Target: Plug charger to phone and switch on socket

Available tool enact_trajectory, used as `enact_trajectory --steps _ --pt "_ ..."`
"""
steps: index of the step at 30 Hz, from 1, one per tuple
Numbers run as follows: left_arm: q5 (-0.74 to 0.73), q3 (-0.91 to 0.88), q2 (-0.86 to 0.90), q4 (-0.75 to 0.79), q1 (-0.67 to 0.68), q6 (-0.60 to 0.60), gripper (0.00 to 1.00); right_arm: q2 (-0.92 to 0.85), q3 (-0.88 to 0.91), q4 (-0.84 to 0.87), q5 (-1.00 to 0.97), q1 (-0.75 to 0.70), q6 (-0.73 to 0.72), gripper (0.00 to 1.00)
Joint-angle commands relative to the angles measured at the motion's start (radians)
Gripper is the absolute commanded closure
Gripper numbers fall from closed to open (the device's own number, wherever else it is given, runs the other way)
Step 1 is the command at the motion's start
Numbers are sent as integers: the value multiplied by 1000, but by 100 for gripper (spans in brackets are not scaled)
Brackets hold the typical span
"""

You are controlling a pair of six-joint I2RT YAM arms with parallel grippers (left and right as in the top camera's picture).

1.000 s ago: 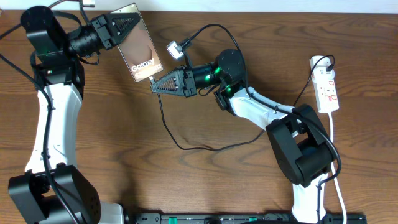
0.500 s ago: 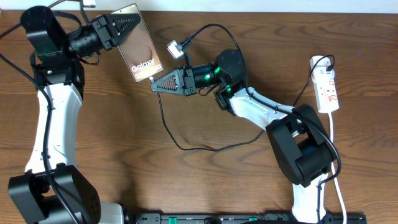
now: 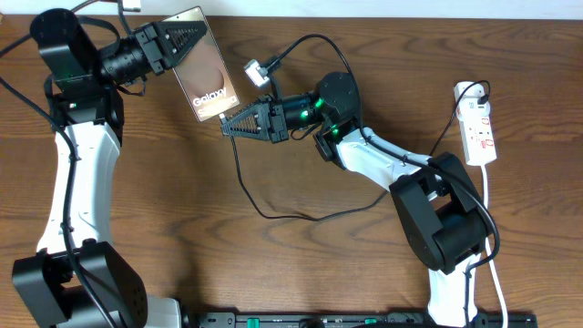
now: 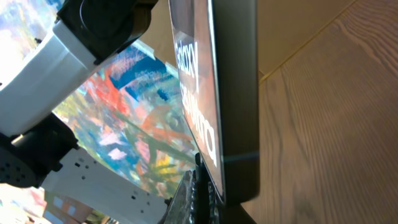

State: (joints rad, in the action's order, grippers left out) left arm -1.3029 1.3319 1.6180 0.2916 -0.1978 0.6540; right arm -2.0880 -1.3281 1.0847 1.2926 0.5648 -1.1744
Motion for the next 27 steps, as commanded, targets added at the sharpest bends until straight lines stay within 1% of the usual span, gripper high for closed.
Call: enact_trajectory --steps 1,10,15,21,27 --pt "-117 0 -4 -13 21 -14 93 6 -28 23 -130 -21 55 99" --pt "-126 0 -4 -13 21 -14 92 6 -28 22 -139 -21 51 99" --pt "-125 0 -4 -13 21 -14 93 6 -28 14 -166 -21 18 99" --pt "-110 0 -4 -13 21 -14 93 6 -28 -84 -188 -21 16 99" --pt "-111 0 -4 -13 21 -14 93 6 -28 -83 -195 -21 16 99"
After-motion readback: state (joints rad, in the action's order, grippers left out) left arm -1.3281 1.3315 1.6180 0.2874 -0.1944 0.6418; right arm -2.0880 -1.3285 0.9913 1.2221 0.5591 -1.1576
